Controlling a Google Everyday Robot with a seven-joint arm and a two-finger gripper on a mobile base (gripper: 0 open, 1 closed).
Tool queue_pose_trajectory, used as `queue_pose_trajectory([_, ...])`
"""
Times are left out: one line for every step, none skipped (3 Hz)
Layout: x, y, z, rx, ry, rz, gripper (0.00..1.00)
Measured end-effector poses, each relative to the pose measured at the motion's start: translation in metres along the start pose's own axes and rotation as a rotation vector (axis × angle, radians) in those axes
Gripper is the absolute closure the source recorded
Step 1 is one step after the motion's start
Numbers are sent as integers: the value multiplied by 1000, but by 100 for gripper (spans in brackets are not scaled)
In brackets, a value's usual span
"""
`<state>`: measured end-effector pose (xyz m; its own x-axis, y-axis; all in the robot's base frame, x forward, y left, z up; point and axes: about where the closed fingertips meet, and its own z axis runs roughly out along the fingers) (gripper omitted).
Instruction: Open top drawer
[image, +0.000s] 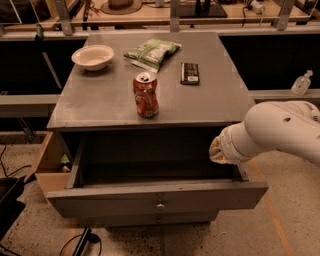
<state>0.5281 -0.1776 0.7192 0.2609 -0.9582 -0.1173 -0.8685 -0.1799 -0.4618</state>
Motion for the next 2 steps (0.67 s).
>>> queue_pose_trajectory([-24, 26, 20, -58, -30, -11, 100])
queue_pose_trajectory([-57, 86, 16, -189, -12, -42, 100])
